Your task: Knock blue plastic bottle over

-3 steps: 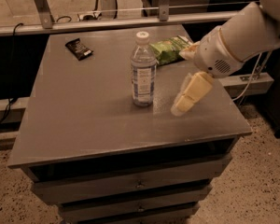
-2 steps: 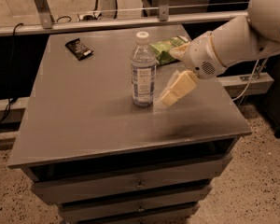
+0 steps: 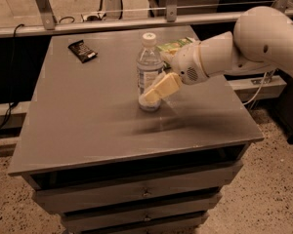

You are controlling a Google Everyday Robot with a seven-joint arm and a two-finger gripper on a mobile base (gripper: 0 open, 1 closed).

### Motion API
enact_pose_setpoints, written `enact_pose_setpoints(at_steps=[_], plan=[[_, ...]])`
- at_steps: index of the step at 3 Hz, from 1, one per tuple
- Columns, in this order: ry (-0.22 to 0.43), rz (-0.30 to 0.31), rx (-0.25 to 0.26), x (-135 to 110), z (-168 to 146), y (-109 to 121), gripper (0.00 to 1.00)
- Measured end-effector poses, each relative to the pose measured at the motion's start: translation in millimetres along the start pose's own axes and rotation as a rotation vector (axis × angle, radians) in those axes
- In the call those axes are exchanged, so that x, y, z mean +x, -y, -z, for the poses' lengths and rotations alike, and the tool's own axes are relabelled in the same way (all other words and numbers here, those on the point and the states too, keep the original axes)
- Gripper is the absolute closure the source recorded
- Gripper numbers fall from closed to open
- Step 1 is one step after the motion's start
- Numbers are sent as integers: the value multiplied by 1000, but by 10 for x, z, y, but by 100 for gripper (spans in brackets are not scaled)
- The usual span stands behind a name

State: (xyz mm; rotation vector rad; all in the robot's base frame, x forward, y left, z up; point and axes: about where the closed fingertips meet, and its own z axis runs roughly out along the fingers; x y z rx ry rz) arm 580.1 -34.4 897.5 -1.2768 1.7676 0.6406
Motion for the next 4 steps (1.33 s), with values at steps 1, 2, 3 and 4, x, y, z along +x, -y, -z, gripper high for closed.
enact_pose_setpoints(at_steps=[1, 2, 3, 4], plan=[[33, -10, 18, -165, -236, 134, 0], [28, -21, 36, -363, -487, 233, 0], [9, -26, 39, -545, -749, 274, 0], [-22, -32, 32, -537, -930, 281, 0]])
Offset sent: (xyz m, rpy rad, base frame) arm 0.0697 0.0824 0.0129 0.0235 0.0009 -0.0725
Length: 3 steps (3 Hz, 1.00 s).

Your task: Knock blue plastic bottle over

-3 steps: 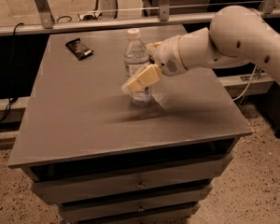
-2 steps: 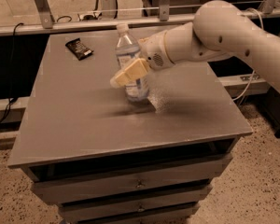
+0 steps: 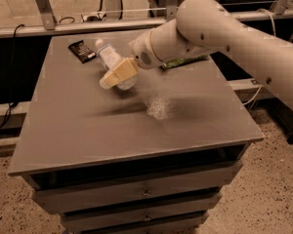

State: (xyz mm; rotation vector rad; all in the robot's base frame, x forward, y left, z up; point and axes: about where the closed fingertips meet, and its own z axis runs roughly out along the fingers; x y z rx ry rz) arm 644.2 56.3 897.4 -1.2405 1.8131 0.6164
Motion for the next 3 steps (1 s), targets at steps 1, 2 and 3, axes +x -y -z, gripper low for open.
enact_pose_setpoints(at_steps=[1, 2, 3], plan=[[-29, -11, -5, 93, -88, 8, 0], [-37, -1, -10, 203, 2, 105, 0], [-19, 37, -18, 392, 368, 351, 0]])
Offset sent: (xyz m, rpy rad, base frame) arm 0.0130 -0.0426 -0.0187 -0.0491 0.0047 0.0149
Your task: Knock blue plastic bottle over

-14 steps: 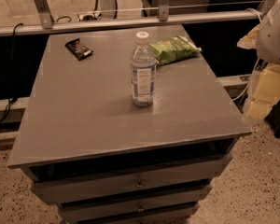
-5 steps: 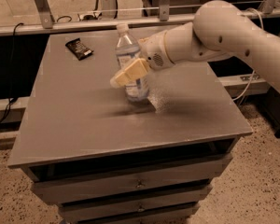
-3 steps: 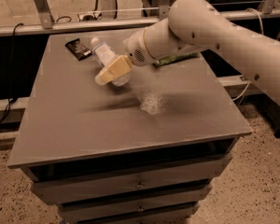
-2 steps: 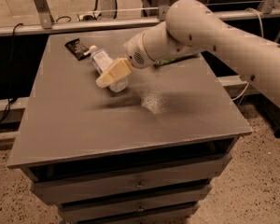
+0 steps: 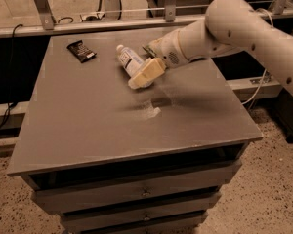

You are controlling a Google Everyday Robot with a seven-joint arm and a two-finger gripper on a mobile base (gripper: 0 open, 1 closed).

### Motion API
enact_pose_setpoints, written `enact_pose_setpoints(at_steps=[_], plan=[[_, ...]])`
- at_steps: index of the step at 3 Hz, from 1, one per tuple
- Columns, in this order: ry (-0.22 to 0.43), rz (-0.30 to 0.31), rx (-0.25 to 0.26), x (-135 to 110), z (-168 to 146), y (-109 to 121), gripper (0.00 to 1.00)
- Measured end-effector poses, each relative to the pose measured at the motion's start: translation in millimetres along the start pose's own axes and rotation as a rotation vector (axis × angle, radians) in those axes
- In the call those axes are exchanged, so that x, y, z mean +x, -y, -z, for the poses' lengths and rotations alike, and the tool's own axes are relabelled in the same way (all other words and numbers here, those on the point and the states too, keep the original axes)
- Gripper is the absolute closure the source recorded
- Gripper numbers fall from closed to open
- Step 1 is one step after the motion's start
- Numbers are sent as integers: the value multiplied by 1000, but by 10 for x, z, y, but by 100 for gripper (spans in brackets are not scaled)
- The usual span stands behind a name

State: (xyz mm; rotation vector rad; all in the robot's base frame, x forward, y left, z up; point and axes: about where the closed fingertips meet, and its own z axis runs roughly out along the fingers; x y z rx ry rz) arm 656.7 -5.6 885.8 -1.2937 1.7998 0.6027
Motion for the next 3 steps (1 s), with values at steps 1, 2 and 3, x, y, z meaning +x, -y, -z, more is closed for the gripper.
enact_pose_setpoints(at_steps=[1, 2, 3], plan=[[9, 66, 27, 248, 645, 288, 0], [10, 94, 82, 554, 1445, 466, 0], [10, 94, 82, 553, 1444, 465, 0]])
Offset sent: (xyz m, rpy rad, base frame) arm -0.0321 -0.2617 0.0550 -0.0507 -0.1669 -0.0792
